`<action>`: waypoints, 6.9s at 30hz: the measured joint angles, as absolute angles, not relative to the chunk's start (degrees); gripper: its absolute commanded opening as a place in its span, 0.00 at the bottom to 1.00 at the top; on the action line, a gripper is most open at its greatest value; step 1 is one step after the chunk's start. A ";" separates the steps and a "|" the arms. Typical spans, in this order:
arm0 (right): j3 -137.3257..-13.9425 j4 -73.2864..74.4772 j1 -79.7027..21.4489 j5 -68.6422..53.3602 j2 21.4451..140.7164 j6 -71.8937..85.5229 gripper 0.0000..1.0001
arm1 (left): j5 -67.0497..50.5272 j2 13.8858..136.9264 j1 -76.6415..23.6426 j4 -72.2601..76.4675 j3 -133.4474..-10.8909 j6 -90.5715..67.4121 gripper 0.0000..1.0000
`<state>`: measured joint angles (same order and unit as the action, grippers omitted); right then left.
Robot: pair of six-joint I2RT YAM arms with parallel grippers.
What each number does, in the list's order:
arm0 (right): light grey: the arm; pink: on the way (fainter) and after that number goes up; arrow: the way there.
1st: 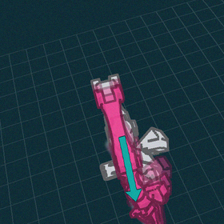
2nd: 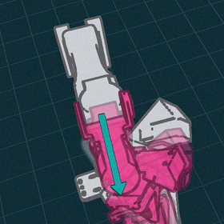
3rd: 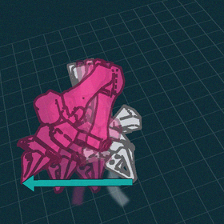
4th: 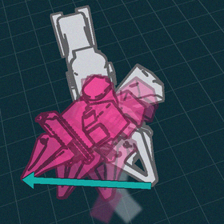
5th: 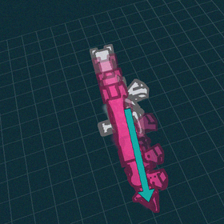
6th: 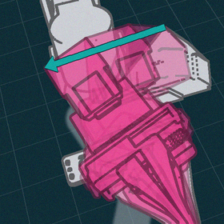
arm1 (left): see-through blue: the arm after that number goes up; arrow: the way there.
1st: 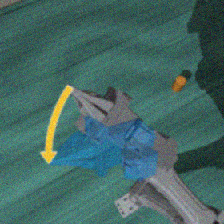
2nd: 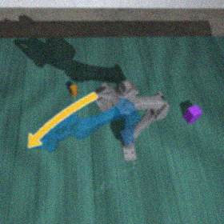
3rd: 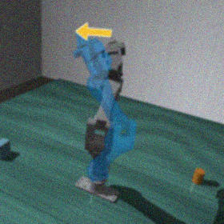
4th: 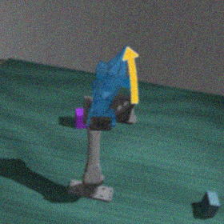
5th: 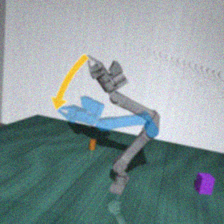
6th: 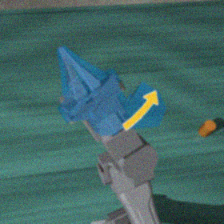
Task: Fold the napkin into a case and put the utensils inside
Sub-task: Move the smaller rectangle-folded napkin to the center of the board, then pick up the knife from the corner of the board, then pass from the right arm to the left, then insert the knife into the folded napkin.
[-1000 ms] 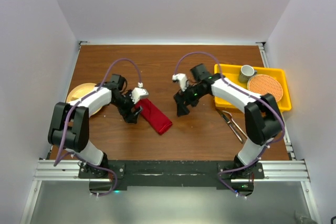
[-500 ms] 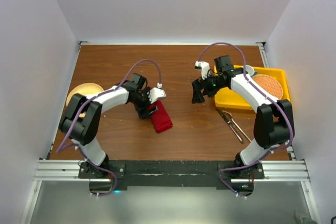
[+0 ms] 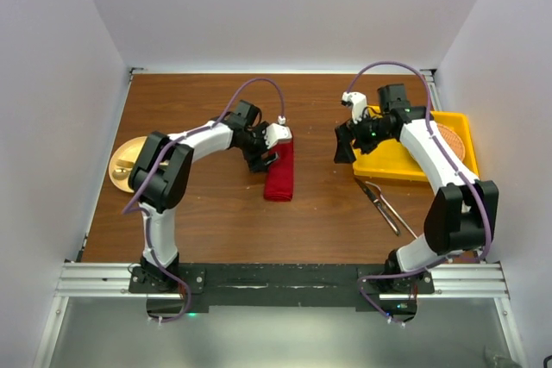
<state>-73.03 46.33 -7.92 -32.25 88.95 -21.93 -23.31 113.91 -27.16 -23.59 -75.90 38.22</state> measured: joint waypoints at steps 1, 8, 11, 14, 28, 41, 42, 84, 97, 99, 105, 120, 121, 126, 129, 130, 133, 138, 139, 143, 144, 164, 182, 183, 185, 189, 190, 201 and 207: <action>-73.14 46.72 -7.73 -32.01 88.23 -22.13 0.98 | -23.38 114.15 -27.22 -23.64 -76.25 38.17 0.85; -73.17 51.62 -7.70 -27.33 80.03 -22.70 0.95 | -22.61 113.45 -27.07 -21.69 -75.02 34.48 0.91; -72.10 53.69 -7.70 -23.16 74.76 -22.79 0.85 | -21.89 109.95 -26.17 -21.19 -70.98 31.46 0.99; -69.34 55.59 -7.70 -18.33 68.88 -22.96 0.69 | -22.31 103.15 -23.57 -21.65 -65.87 26.85 1.00; -44.45 51.00 -7.70 5.78 59.75 -28.25 0.51 | -25.06 68.69 -15.92 -11.00 -51.31 11.44 1.00; -37.45 37.85 -7.70 6.20 67.85 -35.40 0.41 | -26.76 72.99 -15.92 -10.33 -52.14 10.46 1.00; -37.43 37.45 -7.70 6.02 68.42 -35.64 0.40 | -26.85 73.28 -15.92 -10.35 -52.29 10.46 1.00; -41.04 41.19 -7.66 -7.35 79.50 -40.95 0.00 | -26.79 73.91 -14.94 -11.66 -52.58 12.53 1.00; -52.75 43.75 -11.62 -18.76 74.43 -33.95 0.00 | -36.60 73.52 -14.63 -6.20 -50.68 0.34 1.00; -55.07 44.45 -12.14 -21.61 74.24 -31.66 0.00 | -40.03 73.38 -14.63 -3.01 -49.43 -2.70 1.00; -61.58 46.13 -12.49 -32.23 74.22 -24.10 0.00 | -53.32 74.59 -14.63 16.21 -45.21 -16.10 0.96; -69.25 35.18 -15.27 -54.85 70.96 6.94 0.00 | -57.45 85.23 -15.97 70.37 -43.94 -68.45 0.91; -69.25 34.28 -15.86 -55.37 70.76 8.43 0.00 | -56.95 85.23 -16.60 71.11 -44.82 -69.21 0.91; -69.63 30.96 -19.49 -57.17 70.08 14.50 0.00 | -54.92 85.23 -19.94 72.14 -48.07 -71.61 0.85; -70.65 30.74 -20.18 -58.02 70.11 15.88 0.00 | -54.37 85.32 -20.80 72.10 -48.77 -72.44 0.83; -71.05 30.72 -20.21 -58.17 70.13 16.12 0.00 | -54.17 85.43 -21.04 72.10 -49.01 -72.53 0.83; -72.34 30.24 -20.51 -58.54 70.37 16.88 0.00 | -53.71 85.84 -21.98 72.07 -49.78 -72.82 0.82; -73.43 29.30 -21.85 -59.57 71.64 17.23 0.00 | -53.28 86.78 -23.68 71.70 -50.81 -72.88 0.82; -73.43 29.30 -22.24 -59.59 71.81 17.30 0.00 | -53.19 86.98 -23.77 71.64 -51.00 -72.88 0.81; -73.58 29.32 -23.24 -59.66 72.07 17.30 0.00 | -52.71 88.12 -23.94 71.46 -52.45 -73.03 0.77; -73.71 29.32 -23.33 -59.75 72.07 17.30 0.00 | -52.60 88.38 -24.05 71.46 -52.88 -73.12 0.77; -74.24 27.46 -23.64 -60.03 72.86 18.55 0.00 | -52.38 90.76 -25.76 73.30 -54.72 -78.78 0.44; -76.73 28.86 -23.29 -54.72 73.60 16.93 0.70 | -53.76 90.61 -26.13 68.73 -57.74 -76.95 0.00; -77.43 29.63 -23.05 -53.36 73.58 15.99 0.71 | -54.00 90.39 -26.00 65.01 -58.67 -75.13 0.00; -78.61 31.18 -21.93 -49.39 73.10 12.97 0.75 | -53.49 90.28 -25.69 53.12 -62.85 -68.38 0.00; -78.43 33.61 -19.77 -39.57 71.59 6.07 0.78 | -46.98 90.19 -25.39 26.65 -73.49 -52.62 0.00; -77.97 33.50 -19.38 -37.06 71.13 4.16 0.79 | -44.36 90.80 -25.39 19.75 -77.03 -49.43 0.00; -64.84 30.57 -18.92 -26.85 70.98 -16.16 0.69 | -8.93 106.08 -27.66 -19.09 -98.39 -28.12 0.00; -64.29 29.23 -18.90 -24.29 75.92 -15.68 0.66 | -0.80 116.68 -29.34 -27.97 -103.90 -24.93 0.00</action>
<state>-64.29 29.23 -18.90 -24.29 75.92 -15.68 -0.80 116.68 -29.34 -27.97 -103.90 -24.93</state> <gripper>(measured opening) 0.675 0.218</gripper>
